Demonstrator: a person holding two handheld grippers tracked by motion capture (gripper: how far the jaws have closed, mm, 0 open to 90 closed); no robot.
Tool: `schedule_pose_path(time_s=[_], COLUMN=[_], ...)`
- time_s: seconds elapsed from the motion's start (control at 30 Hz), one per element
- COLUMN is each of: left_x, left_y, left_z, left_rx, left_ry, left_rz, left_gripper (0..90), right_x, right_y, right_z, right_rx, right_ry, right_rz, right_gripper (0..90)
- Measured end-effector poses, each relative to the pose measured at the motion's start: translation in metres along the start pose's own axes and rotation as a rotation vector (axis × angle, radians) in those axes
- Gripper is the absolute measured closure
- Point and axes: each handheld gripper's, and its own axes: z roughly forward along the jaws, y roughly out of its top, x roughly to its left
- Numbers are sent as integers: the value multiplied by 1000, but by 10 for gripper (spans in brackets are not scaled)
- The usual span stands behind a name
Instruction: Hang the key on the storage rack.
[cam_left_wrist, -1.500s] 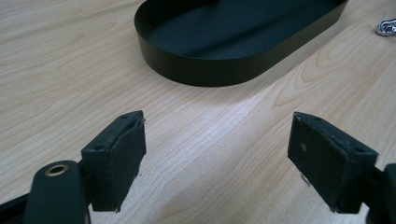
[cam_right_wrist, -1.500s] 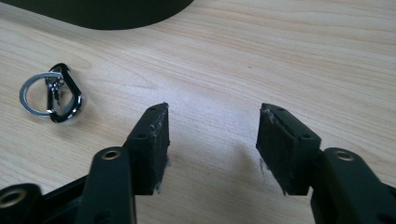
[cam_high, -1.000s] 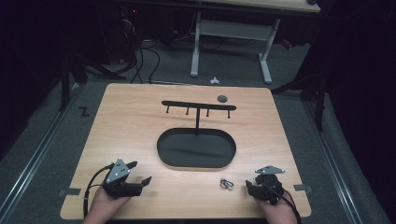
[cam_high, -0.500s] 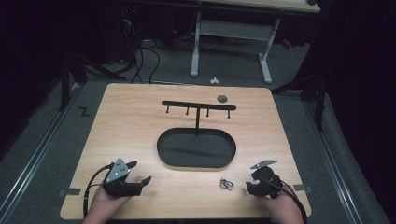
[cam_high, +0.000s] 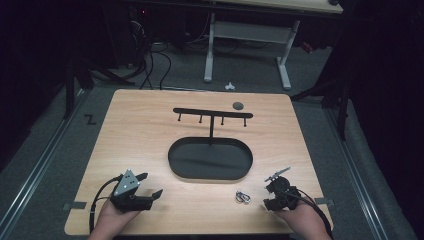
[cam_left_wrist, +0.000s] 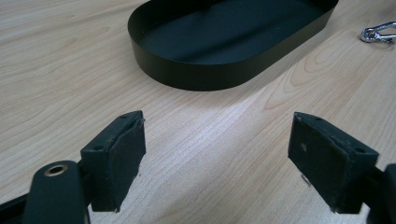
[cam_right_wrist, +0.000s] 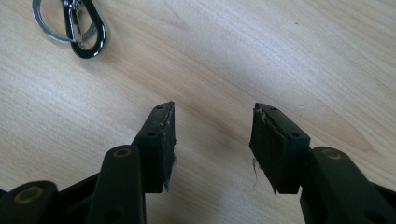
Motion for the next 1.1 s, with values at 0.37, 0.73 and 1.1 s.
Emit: schedule_pose_path(time_s=[0.37,0.73,1.1], left_x=[-1,-2,0], left_y=[0,0,0], left_z=[1,1,0], left_rx=[3,8,4], left_ry=[-5,-10,-9], left_rz=[3,8,6], left_gripper=[196,197,197], right_x=[0,12,31], right_y=[3,18,44], right_z=[-2,-7,-6], right_rx=[68,60,17], right_ry=[33,85,109], right_rz=[16,-3,-31], right_gripper=[508,479,446])
